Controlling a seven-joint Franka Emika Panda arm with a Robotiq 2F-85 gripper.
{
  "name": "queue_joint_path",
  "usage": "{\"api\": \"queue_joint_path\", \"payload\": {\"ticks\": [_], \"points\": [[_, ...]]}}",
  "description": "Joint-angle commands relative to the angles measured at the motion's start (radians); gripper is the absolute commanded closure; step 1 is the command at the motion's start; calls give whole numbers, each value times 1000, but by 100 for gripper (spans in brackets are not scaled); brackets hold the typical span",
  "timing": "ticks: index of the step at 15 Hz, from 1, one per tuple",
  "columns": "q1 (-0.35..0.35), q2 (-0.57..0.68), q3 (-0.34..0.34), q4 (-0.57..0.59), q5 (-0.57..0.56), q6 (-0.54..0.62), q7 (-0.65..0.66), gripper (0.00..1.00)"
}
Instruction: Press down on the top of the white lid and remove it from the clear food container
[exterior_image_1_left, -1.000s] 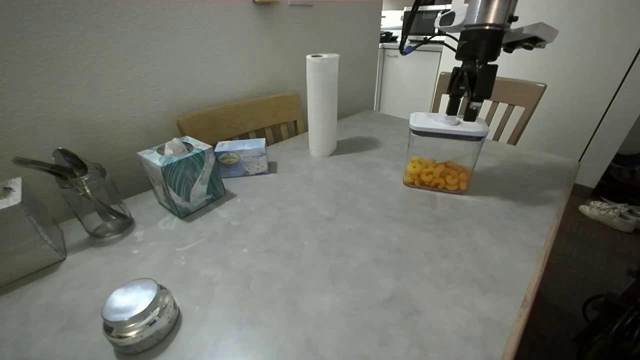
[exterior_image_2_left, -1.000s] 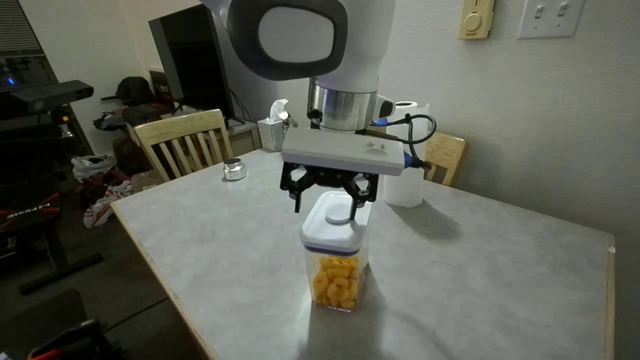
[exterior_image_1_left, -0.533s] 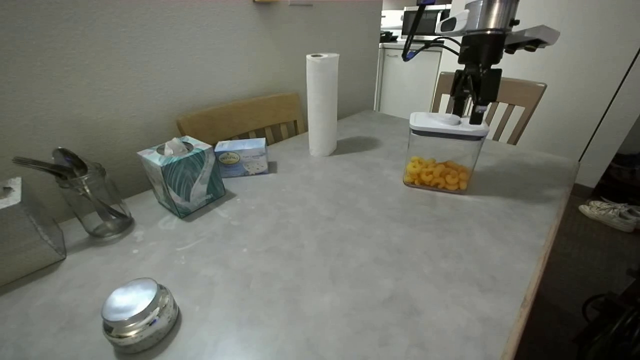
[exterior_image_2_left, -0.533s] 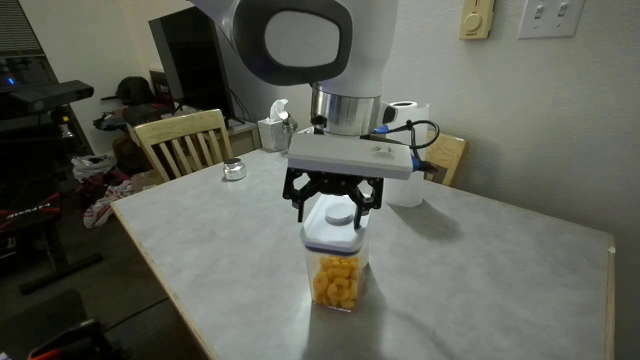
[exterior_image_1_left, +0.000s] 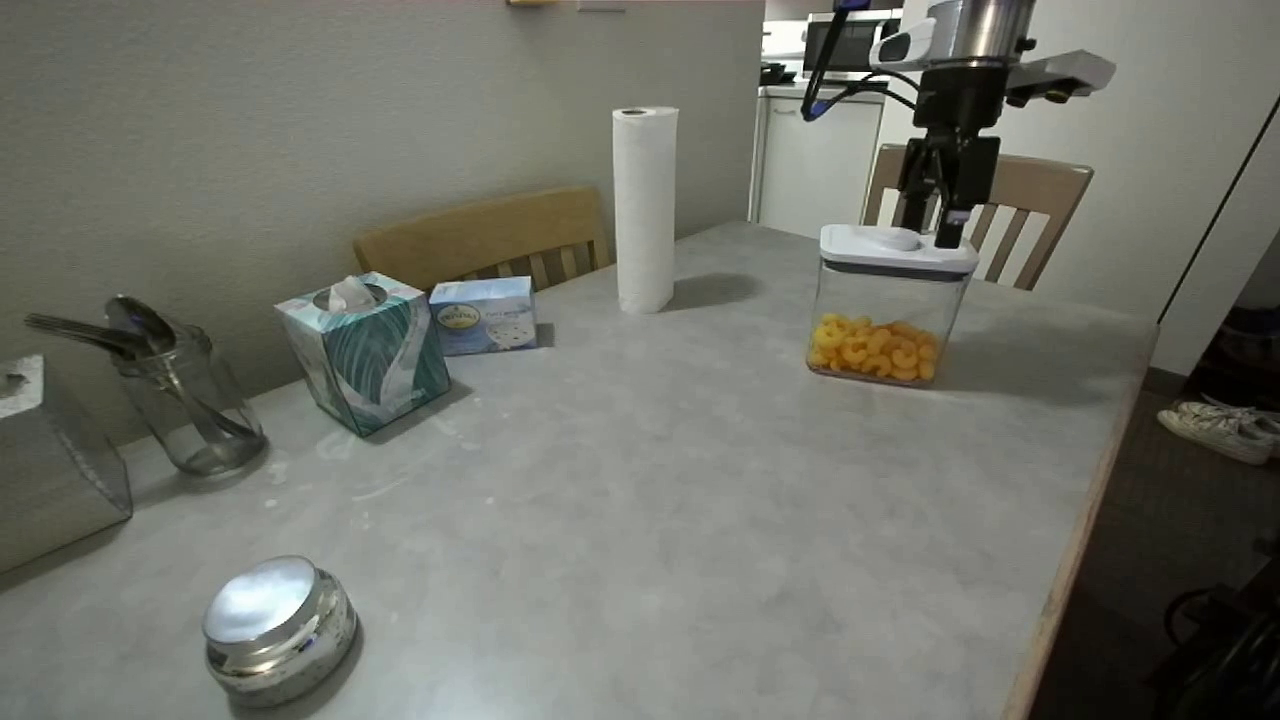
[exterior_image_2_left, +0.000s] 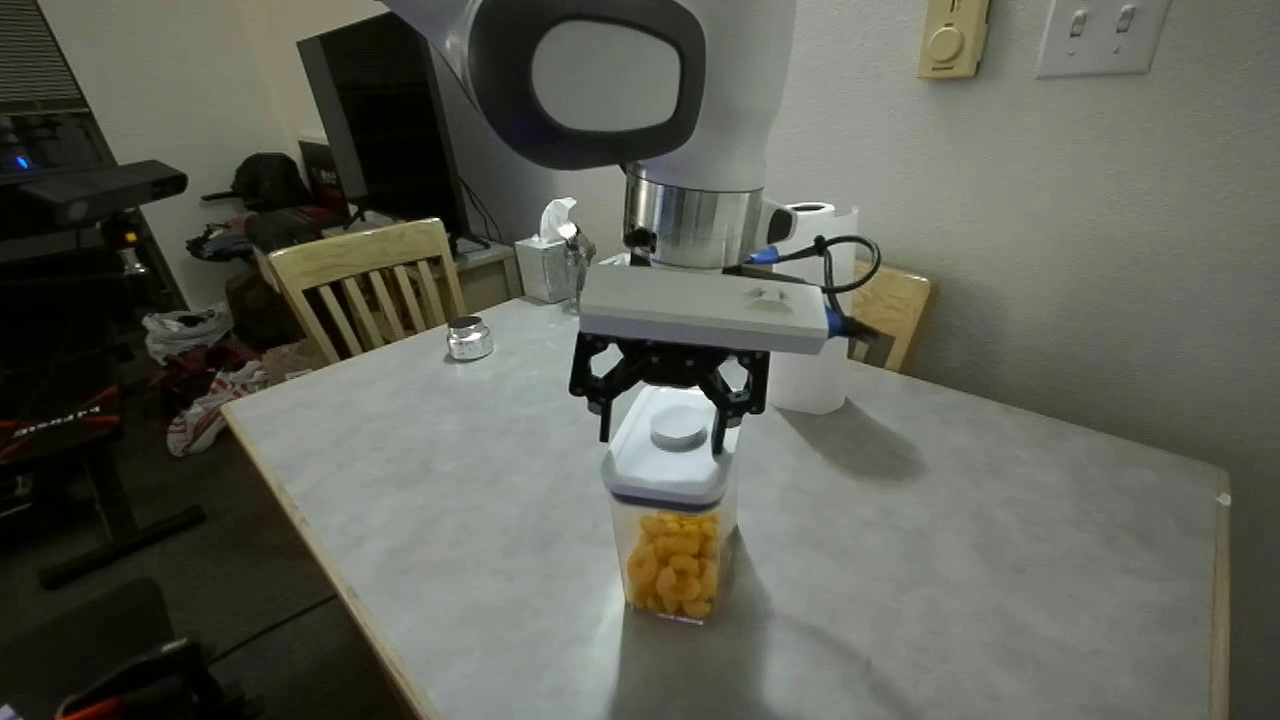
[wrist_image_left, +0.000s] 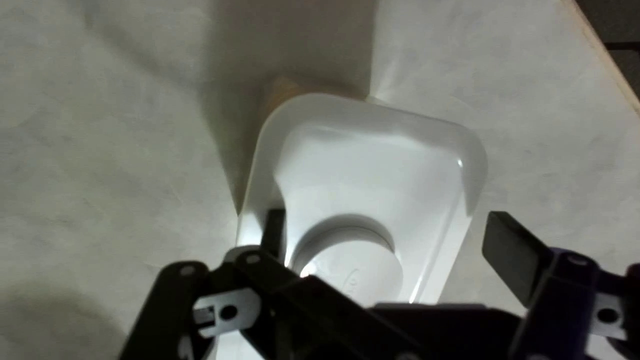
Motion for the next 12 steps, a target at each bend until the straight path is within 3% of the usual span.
{"api": "queue_joint_path", "payload": {"ticks": [1,12], "points": [[-4,23,6,22,-10,22,-2,0],[-1,63,28,72,-1,22,-10,0]]}}
